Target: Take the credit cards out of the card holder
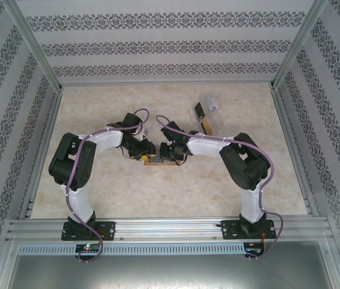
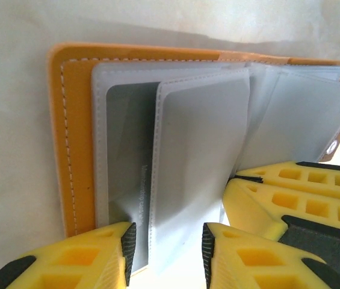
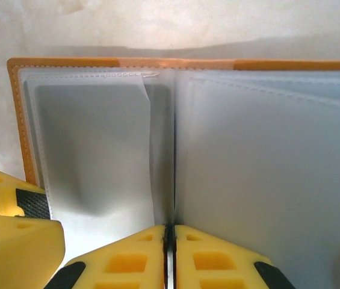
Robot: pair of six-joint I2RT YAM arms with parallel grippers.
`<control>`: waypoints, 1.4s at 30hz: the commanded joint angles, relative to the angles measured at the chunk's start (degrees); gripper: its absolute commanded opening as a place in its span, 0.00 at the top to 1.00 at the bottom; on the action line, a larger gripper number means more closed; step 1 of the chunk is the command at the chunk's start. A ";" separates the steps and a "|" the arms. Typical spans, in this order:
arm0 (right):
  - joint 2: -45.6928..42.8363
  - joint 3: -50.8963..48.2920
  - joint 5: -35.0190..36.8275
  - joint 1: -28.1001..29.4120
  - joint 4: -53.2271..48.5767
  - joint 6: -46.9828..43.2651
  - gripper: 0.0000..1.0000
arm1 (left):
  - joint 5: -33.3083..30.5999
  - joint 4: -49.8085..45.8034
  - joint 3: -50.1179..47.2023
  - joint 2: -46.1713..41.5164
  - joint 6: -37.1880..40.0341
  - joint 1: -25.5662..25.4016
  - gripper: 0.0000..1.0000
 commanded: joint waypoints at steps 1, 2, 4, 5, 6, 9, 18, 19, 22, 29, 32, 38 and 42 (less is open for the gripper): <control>1.90 -2.51 2.41 -1.03 -3.00 0.86 0.88 | -3.84 -4.78 0.66 0.81 1.57 -0.72 0.62; 1.95 -2.54 2.30 -1.07 -3.06 0.89 0.88 | -2.90 -4.49 0.83 1.27 1.57 -0.77 0.62; 2.04 -2.45 2.06 -1.05 -3.02 0.79 0.88 | -0.44 -3.48 0.89 1.93 1.41 -0.82 0.63; 2.05 -2.42 1.91 -1.08 -2.93 0.76 0.88 | 0.43 -2.98 0.95 2.03 1.19 -0.78 0.64; 1.99 -2.51 1.75 -1.08 -2.74 0.69 0.88 | 1.14 -2.51 0.97 1.98 1.05 -0.83 0.65; 1.61 -2.60 1.41 -1.11 -2.35 0.60 0.88 | 2.86 -1.69 1.41 1.68 0.96 -0.84 0.68; -3.19 -1.64 0.90 -1.36 -2.23 0.21 0.82 | 5.34 -0.40 2.15 1.14 0.87 -0.78 0.77; -4.41 -1.69 1.01 -1.38 -1.87 0.17 0.80 | 5.31 -0.41 2.31 0.96 0.83 -0.83 0.77; -8.27 -2.48 1.95 -1.41 -0.95 0.24 0.72 | 5.93 0.12 2.59 0.60 0.33 -0.79 0.77; -17.04 -7.20 6.88 -2.11 -0.34 1.12 0.59 | 11.82 5.70 1.95 -0.92 -3.00 -1.70 0.67; -20.51 -9.92 9.79 -2.72 -0.47 1.76 0.57 | 12.73 8.15 2.71 -1.49 -4.72 -3.13 0.61; -24.81 -11.66 13.94 -4.39 -5.16 3.05 0.47 | 12.94 10.55 5.89 1.03 -7.48 -5.72 0.44; -26.26 -12.15 14.37 -4.74 -6.32 2.98 0.44 | 11.96 9.23 8.48 3.48 -7.39 -5.70 0.41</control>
